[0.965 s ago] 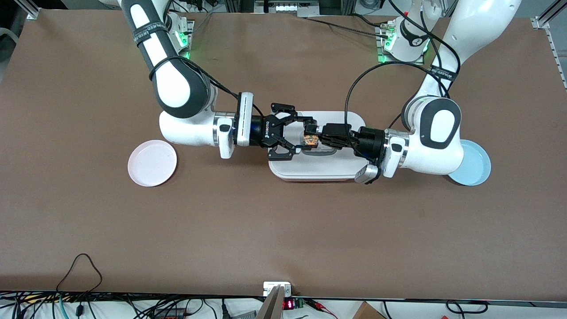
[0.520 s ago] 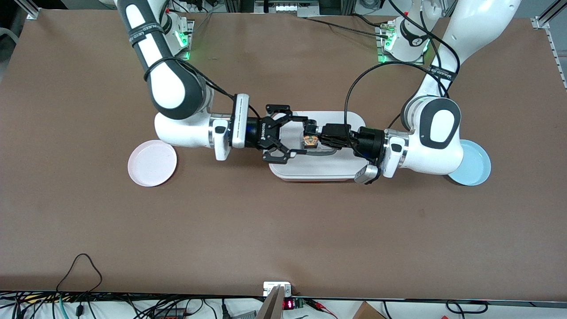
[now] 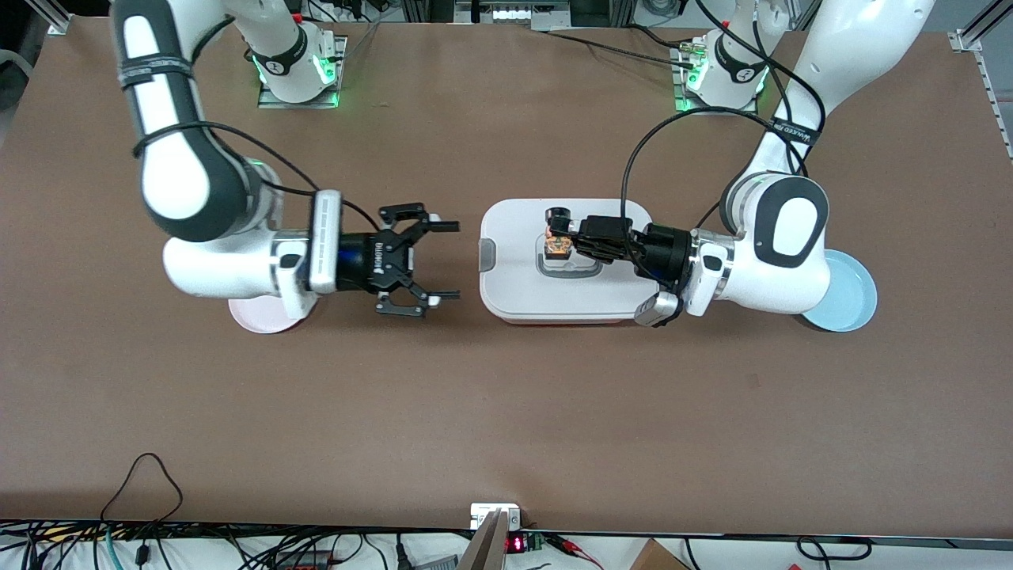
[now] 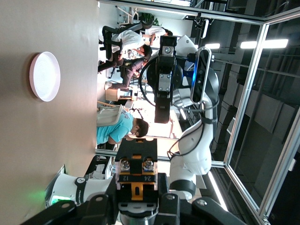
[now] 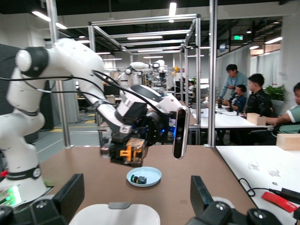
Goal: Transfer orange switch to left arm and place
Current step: 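Open the right gripper and withdraw it while the left gripper pulls back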
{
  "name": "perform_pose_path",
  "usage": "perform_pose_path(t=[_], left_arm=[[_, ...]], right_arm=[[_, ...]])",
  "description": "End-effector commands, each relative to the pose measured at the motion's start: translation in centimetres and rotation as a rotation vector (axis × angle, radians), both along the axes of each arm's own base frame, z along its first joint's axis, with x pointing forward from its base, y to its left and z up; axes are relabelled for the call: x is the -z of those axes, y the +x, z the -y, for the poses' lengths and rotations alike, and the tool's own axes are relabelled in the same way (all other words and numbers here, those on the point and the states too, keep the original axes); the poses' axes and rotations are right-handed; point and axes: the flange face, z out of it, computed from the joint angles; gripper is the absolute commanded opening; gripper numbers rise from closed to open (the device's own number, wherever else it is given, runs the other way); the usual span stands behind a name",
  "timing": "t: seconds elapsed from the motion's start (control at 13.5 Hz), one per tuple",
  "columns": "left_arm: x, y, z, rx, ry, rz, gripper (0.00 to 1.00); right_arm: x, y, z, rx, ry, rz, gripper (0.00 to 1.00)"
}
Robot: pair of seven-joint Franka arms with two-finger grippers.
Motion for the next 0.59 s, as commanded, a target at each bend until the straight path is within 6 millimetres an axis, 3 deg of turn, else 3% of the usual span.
perform_pose_path(t=[0.0,0.3,0.52], left_arm=[[-0.3,0.1,-2.6,-0.007,-0.032,0.005,0.00],[0.1,0.3,-8.4,0.052,0.018,0.015,0.00],[0.6,0.1,-12.1,0.096,0.050,0.012,0.00]], right_arm=[[-2.1,-0.4,4.6,-0.082,-0.014,0.003,1.00],[-3.7,-1.4,13.2,-0.203,-0.030,0.004,1.00],[-4.0,-2.3,17.9,-0.261,-0.044,-0.005,1.00]])
